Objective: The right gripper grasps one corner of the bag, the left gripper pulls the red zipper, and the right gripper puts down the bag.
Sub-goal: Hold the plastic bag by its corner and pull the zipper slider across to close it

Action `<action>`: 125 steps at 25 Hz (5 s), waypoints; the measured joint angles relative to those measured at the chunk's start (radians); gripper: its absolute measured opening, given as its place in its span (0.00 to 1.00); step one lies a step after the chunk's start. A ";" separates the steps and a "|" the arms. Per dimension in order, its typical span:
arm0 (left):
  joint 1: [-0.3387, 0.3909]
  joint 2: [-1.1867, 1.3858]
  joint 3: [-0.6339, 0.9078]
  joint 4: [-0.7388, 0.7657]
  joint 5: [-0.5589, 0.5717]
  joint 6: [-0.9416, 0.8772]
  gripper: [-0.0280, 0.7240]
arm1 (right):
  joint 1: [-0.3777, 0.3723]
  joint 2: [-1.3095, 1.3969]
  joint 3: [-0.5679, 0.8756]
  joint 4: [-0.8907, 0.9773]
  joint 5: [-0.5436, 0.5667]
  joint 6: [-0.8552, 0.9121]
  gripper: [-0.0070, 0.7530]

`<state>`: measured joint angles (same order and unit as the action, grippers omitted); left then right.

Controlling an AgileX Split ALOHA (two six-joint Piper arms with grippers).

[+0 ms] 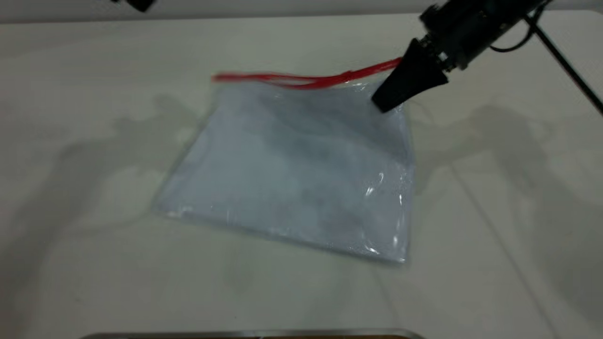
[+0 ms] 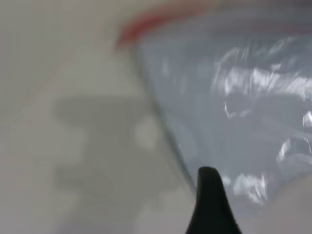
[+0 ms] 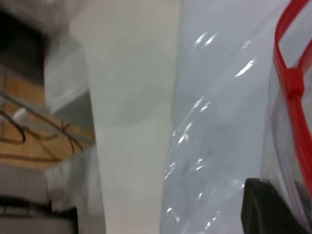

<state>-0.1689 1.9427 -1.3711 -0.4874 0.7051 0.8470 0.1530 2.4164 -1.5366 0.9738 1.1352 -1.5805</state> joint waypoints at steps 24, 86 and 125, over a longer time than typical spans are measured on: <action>-0.215 0.293 -0.202 -0.274 0.030 0.669 0.81 | 0.098 0.000 -0.030 0.062 -0.203 -0.264 0.05; -0.237 0.398 -0.211 -0.441 -0.035 0.844 0.11 | 0.098 0.000 -0.031 0.066 -0.204 -0.273 0.05; -0.019 0.399 -0.219 -0.049 0.154 0.514 0.10 | -0.169 0.000 -0.031 0.141 -0.164 -0.102 0.06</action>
<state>-0.1883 2.3415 -1.5905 -0.5365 0.8594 1.3615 -0.0162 2.4164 -1.5676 1.1151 0.9716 -1.6823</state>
